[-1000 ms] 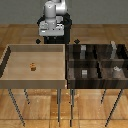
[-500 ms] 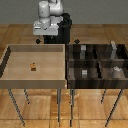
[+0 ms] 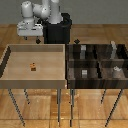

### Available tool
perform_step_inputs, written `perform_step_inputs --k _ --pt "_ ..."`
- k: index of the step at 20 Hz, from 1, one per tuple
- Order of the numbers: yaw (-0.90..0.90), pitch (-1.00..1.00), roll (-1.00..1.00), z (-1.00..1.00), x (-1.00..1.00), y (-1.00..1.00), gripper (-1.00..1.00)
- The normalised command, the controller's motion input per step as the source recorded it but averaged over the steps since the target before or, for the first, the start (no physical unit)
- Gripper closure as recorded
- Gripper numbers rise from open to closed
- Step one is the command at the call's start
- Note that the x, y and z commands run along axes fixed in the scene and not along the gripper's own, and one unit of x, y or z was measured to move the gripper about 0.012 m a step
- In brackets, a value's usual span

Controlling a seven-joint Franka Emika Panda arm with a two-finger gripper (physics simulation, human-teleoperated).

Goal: Place the loaf of bread into the appropriate compartment.

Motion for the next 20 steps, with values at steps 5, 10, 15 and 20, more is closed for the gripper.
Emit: perform_step_inputs --k 5,10,15,20 --pt "0.0 0.0 0.0 0.0 0.8 0.0 -1.0" --pt "0.0 0.0 0.0 0.0 1.0 0.0 -1.0" --pt "0.0 0.0 0.0 0.0 0.8 0.07 -1.0" --pt "0.0 0.0 0.0 0.0 0.4 0.2 -1.0"
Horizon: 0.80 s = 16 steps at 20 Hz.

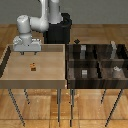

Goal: Place the loaf of bread into the appropriate compartment.

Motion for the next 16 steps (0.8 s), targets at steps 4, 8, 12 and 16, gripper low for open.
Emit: perform_step_inputs --k 4,8,12,16 --pt "0.0 0.0 0.0 -0.25 0.0 0.0 -1.0" --pt "0.0 0.0 0.0 -0.25 -0.12 0.0 -1.0" --pt "0.0 0.0 0.0 0.0 -0.25 0.0 -1.0" --pt "0.0 0.0 0.0 -0.25 -0.25 0.0 -1.0"
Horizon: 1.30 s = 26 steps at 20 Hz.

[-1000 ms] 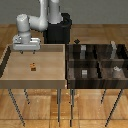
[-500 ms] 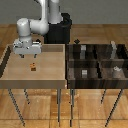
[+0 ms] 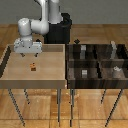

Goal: Place the loaf of bread into the appropriate compartment.

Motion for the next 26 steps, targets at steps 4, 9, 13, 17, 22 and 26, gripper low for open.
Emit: perform_step_inputs --k 4,9,13,17,22,26 --pt "0.0 0.0 0.0 -0.75 0.0 0.0 -1.0" --pt "0.0 0.0 0.0 -0.8 0.0 0.0 -1.0" --pt "0.0 0.0 0.0 -1.0 0.0 0.0 -1.0" --pt "0.0 0.0 0.0 0.0 0.0 0.0 1.0" --pt "0.0 0.0 0.0 0.2 0.0 0.0 1.0" --pt "0.0 0.0 0.0 0.75 0.0 0.0 1.0"
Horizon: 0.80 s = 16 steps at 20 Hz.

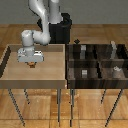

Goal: Place the loaf of bread into the appropriate compartment.

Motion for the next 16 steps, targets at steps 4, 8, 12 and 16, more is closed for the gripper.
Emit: perform_step_inputs --k 4,8,12,16 --pt "0.0 0.0 0.0 1.0 0.0 0.0 1.0" --pt "0.0 0.0 0.0 1.0 0.0 0.0 1.0" --pt "0.0 0.0 0.0 0.25 0.0 0.3 1.0" --pt "0.0 0.0 0.0 0.0 0.0 1.0 1.0"
